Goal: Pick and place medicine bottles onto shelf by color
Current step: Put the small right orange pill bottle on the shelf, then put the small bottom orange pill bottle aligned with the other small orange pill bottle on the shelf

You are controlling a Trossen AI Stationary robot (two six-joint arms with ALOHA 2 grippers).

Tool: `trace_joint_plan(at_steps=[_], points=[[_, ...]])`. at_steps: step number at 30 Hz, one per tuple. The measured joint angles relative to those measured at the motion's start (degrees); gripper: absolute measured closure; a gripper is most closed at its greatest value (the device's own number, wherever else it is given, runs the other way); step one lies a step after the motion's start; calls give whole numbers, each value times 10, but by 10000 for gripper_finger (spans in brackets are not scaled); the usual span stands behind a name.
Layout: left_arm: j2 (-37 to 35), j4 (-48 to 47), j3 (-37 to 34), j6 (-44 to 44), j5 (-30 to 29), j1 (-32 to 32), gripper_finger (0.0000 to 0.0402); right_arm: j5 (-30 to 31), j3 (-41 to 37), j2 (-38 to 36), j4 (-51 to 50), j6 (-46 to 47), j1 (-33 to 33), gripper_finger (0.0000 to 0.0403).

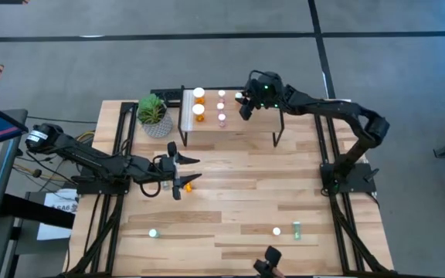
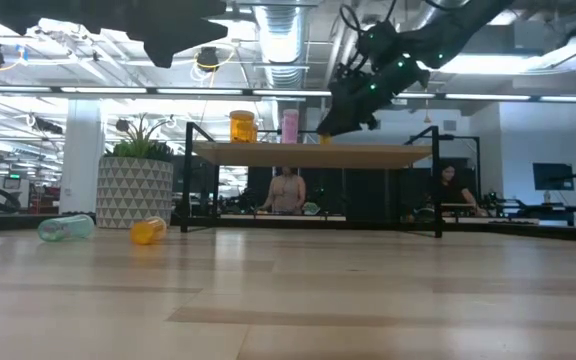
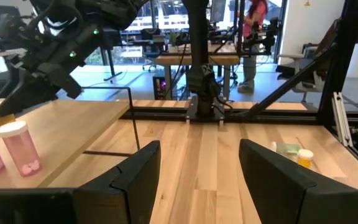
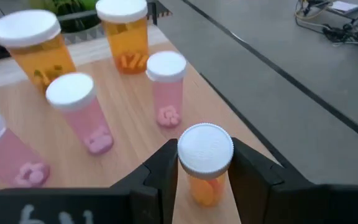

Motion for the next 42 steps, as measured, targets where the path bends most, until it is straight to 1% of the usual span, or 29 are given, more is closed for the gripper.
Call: trace_joint_plan(at_steps=[10, 13, 21, 25, 27, 32, 35, 39, 42], points=[[0, -2, 0, 0, 0, 0, 193, -5, 0, 2, 3, 0, -3, 258], [0, -2, 0, 0, 0, 0, 193, -5, 0, 2, 3, 0, -3, 245], [0, -2, 0, -1, 0, 0, 193, -1, 0, 1, 1, 5, -3, 195], [0, -2, 0, -5, 0, 0, 193, 5, 0, -16, -14, 8, -3, 180], [0, -2, 0, -11, 0, 0, 193, 20, -1, -30, -30, 6, -3, 176], [0, -12, 1, -42, 0, 0, 193, 27, -1, -88, -82, 6, -1, 175], [0, -67, 20, -81, 0, 0, 193, 28, -1, -132, -127, 6, 14, 175], [-1, -252, 77, -145, 1, -5, 193, 28, -25, -198, -157, 8, 60, 175], [0, -366, 111, -196, 2, -13, 193, 35, -69, -256, -153, 26, 107, 176]])
